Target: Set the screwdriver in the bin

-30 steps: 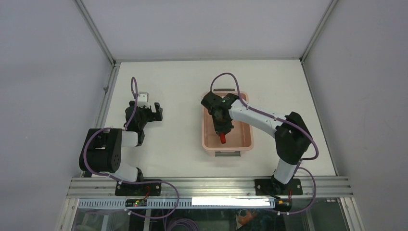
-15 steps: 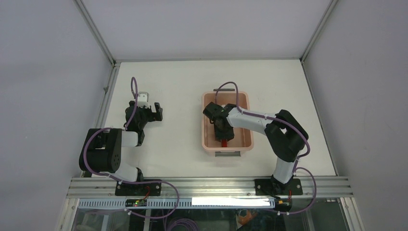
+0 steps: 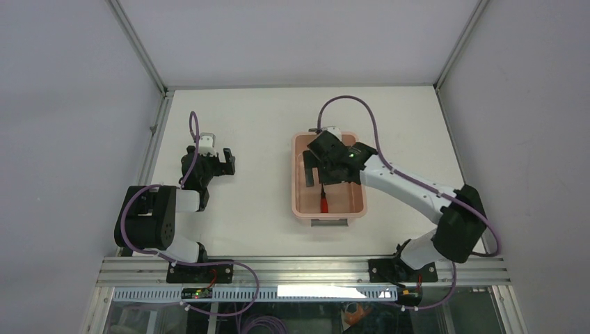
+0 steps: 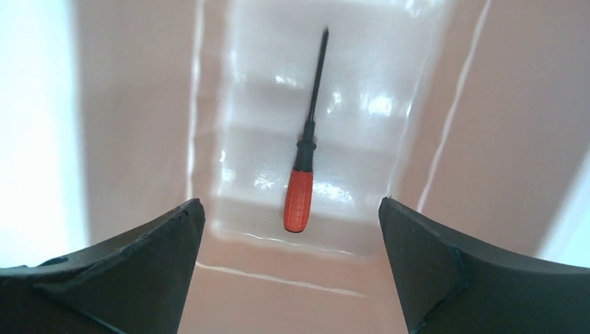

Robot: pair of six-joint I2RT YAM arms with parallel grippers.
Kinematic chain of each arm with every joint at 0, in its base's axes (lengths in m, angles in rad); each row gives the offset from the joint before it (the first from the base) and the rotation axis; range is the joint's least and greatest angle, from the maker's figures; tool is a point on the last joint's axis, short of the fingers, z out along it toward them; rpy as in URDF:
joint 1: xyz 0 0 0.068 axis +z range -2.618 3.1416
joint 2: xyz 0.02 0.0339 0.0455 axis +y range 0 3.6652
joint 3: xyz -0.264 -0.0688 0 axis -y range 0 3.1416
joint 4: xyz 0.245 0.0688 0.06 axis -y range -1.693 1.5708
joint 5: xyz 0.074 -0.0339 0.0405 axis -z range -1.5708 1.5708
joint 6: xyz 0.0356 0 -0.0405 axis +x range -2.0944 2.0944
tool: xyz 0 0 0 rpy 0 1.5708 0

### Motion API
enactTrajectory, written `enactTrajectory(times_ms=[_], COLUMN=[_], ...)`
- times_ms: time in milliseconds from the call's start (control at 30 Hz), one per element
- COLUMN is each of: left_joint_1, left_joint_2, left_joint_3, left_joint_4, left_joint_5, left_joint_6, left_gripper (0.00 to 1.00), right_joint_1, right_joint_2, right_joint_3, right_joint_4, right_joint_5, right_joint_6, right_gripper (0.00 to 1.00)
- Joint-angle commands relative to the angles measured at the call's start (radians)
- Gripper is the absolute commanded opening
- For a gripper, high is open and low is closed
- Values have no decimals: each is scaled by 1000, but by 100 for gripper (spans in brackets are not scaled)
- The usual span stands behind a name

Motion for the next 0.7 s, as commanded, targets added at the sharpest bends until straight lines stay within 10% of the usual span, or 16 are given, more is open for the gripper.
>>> enactTrajectory(times_ms=[0, 300, 667], left_joint_1=[10, 10, 10], left_joint_2=[-2, -2, -2], left_joint_3=[15, 15, 15], left_joint_4=[64, 64, 64], left_joint_5=[11, 11, 11], left_joint_6=[-8, -8, -8], left_gripper=[99, 99, 99], right_joint_1=[-5, -256, -646], right_joint_2=[-148, -379, -644], right_joint_3=[77, 61, -446], right_joint_4=[26, 90, 385], right_joint_5=[52, 60, -107], right_joint_6=[-161, -320, -341], right_gripper=[99, 99, 99])
